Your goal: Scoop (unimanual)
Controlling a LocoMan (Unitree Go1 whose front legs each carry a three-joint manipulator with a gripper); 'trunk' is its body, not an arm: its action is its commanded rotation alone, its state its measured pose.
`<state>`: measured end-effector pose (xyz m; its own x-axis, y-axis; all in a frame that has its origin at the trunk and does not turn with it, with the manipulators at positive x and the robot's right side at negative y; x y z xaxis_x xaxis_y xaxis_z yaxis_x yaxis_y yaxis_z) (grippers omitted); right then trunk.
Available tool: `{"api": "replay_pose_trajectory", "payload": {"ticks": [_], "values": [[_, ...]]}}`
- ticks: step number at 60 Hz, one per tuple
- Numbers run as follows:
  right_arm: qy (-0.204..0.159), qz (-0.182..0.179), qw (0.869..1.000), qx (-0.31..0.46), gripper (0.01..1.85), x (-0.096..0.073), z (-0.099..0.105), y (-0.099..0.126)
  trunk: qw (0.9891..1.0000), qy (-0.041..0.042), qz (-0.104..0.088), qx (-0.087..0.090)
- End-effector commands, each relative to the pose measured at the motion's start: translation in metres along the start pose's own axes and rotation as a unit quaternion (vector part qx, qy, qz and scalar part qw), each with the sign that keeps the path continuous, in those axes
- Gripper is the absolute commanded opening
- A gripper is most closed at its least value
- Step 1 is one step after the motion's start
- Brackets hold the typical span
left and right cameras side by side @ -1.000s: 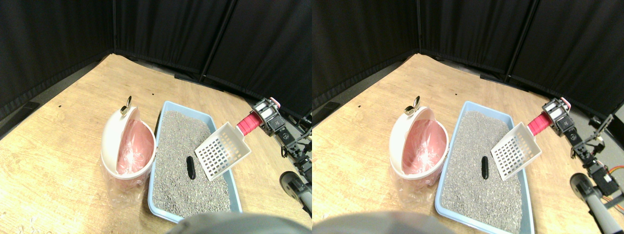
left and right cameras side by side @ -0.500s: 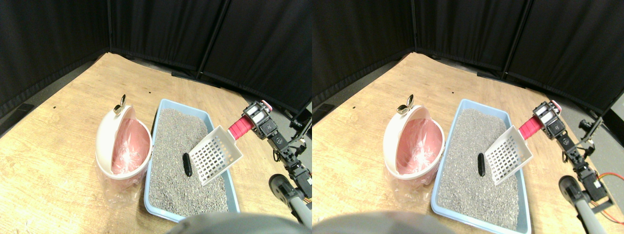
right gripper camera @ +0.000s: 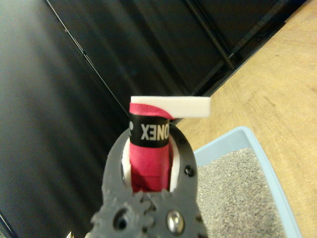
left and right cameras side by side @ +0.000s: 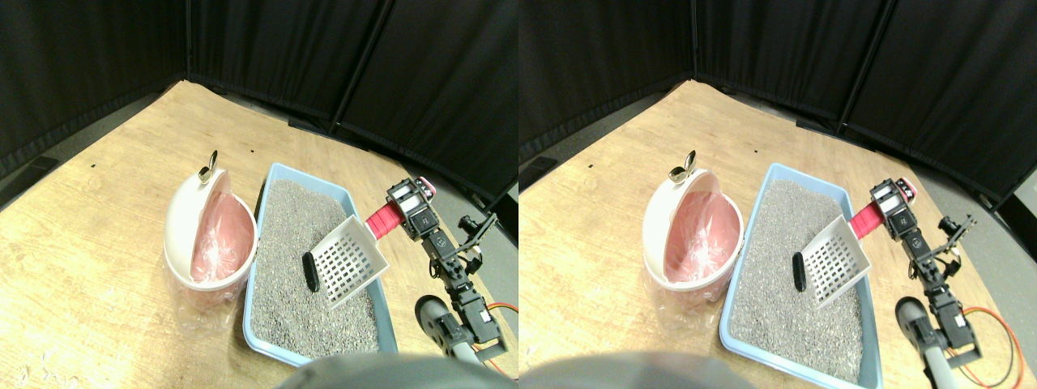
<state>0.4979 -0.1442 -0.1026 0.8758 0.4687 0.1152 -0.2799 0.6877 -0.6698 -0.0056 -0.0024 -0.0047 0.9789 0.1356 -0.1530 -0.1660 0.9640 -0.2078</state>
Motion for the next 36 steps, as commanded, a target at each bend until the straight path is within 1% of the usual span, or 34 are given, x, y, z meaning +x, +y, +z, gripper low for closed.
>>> {"api": "replay_pose_trajectory", "payload": {"ticks": [1,6,9,12,15,18,23,26,30,31,36], "values": [[0.01,0.058,0.998,0.037,0.06,-0.001,-0.002,0.021,0.9996,0.0168,0.019,-0.013],[0.013,0.063,0.997,0.05,0.06,-0.002,-0.003,0.031,0.9992,0.022,0.027,-0.021],[0.019,0.063,0.996,0.057,0.06,-0.002,-0.003,0.036,0.9989,0.0235,0.031,-0.025],[0.035,0.062,0.996,0.059,0.06,-0.003,-0.004,0.043,0.9986,0.0247,0.036,-0.029],[0.035,0.066,0.995,0.06,0.06,-0.003,-0.005,0.047,0.9984,0.0266,0.039,-0.032],[0.036,0.069,0.995,0.069,0.06,-0.003,-0.008,0.054,0.9983,0.0248,0.041,-0.033],[0.051,0.068,0.994,0.071,0.06,-0.003,-0.009,0.058,0.9982,0.0237,0.043,-0.034],[0.054,0.068,0.993,0.077,0.06,-0.002,-0.009,0.058,0.9982,0.0226,0.044,-0.035],[0.084,0.047,0.99,0.099,0.06,0.0,-0.007,0.055,0.9982,0.0206,0.043,-0.035],[0.091,0.037,0.989,0.109,0.06,0.0,-0.006,0.053,0.9982,0.0206,0.043,-0.035],[0.096,0.031,0.987,0.126,0.06,0.003,-0.007,0.045,0.9984,0.0195,0.041,-0.035]]}}
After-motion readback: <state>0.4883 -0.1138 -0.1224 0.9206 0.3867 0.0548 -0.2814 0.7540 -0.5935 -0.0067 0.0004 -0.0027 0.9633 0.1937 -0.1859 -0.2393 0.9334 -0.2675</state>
